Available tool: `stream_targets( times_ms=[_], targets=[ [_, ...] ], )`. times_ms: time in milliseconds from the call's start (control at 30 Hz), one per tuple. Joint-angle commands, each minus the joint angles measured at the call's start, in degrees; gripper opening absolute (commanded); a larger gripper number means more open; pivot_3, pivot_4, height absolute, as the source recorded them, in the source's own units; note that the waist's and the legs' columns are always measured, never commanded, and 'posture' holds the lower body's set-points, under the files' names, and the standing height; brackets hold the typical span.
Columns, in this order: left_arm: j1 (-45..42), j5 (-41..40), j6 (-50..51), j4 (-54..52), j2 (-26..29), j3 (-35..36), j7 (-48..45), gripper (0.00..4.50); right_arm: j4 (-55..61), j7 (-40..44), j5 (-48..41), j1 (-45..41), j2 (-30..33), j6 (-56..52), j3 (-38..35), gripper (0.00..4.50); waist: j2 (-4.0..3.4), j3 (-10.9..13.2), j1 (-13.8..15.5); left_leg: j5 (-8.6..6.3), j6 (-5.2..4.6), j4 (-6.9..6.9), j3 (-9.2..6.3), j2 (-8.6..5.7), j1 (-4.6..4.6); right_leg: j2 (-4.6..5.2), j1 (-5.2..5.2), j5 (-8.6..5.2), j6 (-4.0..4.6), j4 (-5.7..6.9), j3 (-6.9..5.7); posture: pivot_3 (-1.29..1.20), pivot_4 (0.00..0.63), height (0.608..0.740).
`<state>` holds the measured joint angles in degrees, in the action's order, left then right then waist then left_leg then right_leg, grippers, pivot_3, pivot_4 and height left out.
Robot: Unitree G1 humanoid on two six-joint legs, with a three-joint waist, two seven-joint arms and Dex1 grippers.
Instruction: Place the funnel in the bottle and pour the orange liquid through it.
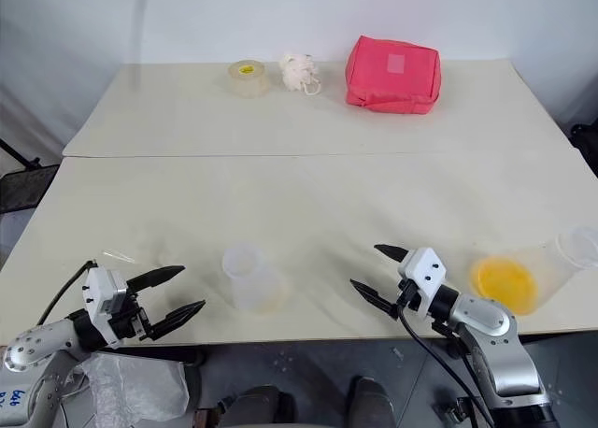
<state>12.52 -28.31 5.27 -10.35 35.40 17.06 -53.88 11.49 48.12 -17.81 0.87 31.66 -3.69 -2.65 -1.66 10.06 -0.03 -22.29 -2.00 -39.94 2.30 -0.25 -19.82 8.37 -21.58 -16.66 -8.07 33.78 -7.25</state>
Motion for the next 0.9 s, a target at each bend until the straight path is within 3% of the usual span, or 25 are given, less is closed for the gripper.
stream_targets(
  times_ms=[33,333,567,733,900],
  targets=[
    [-0.2,-0.1,0.1,-1.6,0.5,0.0,-0.1,4.50,2.1,-0.2,-0.8,0.0,0.3,0.6,-1.0,4.48,0.00,0.0,0.0,0.00,0.00,0.00,0.00,0.00,0.00,0.00,0.00,0.00,0.00,0.00,0.00,0.00,0.150,0.740],
    [-1.8,0.0,2.9,-2.8,-1.0,1.1,5.6,4.50,1.1,0.1,-0.7,-1.0,0.2,0.5,-0.6,4.48,0.01,0.0,0.0,0.00,0.00,-0.01,0.00,0.00,0.00,0.00,0.00,0.00,0.00,0.01,0.00,0.00,0.150,0.740],
    [0.3,-0.6,-1.5,-1.2,1.7,3.9,0.1,4.50,-0.6,2.6,-1.3,-2.9,0.5,0.5,0.0,4.48,0.01,0.0,-0.1,0.00,0.00,-0.01,0.01,0.02,0.00,-0.03,0.00,0.00,0.00,0.00,0.00,0.00,0.150,0.740],
    [2.7,-3.2,-3.0,-0.6,3.5,8.3,-4.7,4.50,-0.8,8.9,-5.0,-4.4,1.5,0.1,0.0,4.48,0.05,0.0,0.0,0.00,0.00,-0.03,0.01,0.01,-0.03,-0.03,0.00,0.00,0.00,-0.02,0.00,0.00,0.150,0.740],
    [0.7,-4.6,-1.8,-4.4,4.3,5.4,-7.7,4.50,-0.8,13.9,-7.4,-5.0,2.8,0.0,0.2,4.48,0.07,0.0,0.2,0.00,0.00,-0.06,-0.04,0.00,-0.06,-0.01,0.00,0.00,0.00,-0.01,-0.02,0.00,0.150,0.740]
  ],
)
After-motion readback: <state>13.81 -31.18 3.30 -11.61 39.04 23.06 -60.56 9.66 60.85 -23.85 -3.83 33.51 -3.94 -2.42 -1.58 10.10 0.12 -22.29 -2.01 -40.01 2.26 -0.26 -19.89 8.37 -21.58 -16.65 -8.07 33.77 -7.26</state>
